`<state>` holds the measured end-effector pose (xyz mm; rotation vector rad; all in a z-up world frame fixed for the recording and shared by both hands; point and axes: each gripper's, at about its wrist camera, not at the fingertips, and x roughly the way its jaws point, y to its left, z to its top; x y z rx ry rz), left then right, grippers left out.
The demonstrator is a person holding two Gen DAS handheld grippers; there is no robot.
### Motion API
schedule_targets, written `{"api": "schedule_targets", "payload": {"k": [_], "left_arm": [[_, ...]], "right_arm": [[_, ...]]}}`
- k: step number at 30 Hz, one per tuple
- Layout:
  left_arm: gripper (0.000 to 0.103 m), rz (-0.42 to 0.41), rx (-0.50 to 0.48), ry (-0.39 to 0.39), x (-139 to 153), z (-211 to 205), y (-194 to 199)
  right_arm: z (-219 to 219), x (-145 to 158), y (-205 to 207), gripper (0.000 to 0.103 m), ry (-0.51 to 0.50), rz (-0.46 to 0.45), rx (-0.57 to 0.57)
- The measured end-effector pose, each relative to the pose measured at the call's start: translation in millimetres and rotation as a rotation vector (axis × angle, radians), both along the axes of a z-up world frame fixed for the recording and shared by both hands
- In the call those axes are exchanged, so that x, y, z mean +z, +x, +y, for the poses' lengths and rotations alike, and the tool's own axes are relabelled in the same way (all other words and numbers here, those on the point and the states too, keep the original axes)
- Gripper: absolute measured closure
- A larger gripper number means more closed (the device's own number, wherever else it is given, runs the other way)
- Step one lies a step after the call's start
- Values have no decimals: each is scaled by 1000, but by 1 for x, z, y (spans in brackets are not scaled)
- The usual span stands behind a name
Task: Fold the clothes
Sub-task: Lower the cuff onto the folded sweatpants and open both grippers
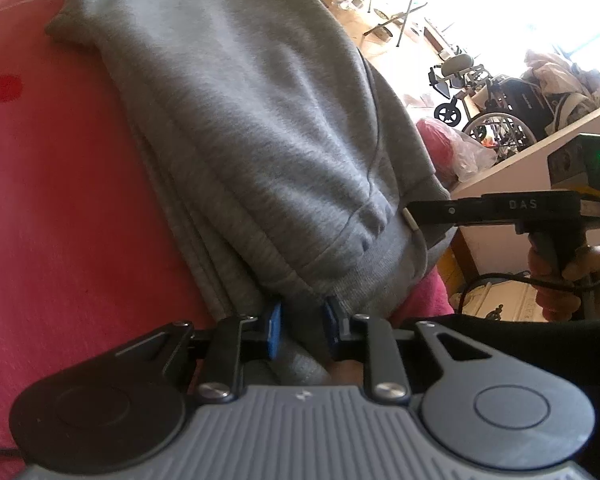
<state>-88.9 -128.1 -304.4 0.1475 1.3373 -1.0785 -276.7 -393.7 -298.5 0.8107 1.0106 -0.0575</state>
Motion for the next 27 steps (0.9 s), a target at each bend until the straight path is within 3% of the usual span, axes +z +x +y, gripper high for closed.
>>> {"api": "schedule_targets", "payload": {"k": [3,5,10,13,17,21,23,24,25,27], "left_arm": [[71,-32,-7,3,5,6,-6],[66,-95,-37,-6,13,8,-12],[62,-257,-58,-63,49,29,-13],[62,-306,-40,-131,68,29,-5],[62,-380,-50,-159,71,-3,2],[62,-393,-75,-123,52,-33,1],[62,-388,-90,-75,31,-38,-3],[63,-383,-95,-57,20,-38,-5],[63,-387,-91,-61,14,-37,-7],[63,-398,-87,-77,11,-33,-11]], "right_arm": [[2,5,0,73,-31,10,-5],[4,13,-3,64,-76,18,0],[4,44,-18,62,-227,12,-9],[2,69,-20,62,-324,-39,-19],[19,86,9,64,-443,-155,63],[49,81,48,66,-566,-250,198],[60,63,60,66,-621,-239,269],[59,45,64,66,-620,-177,289],[59,28,67,66,-617,-119,307],[52,11,62,65,-588,-128,301]]}}
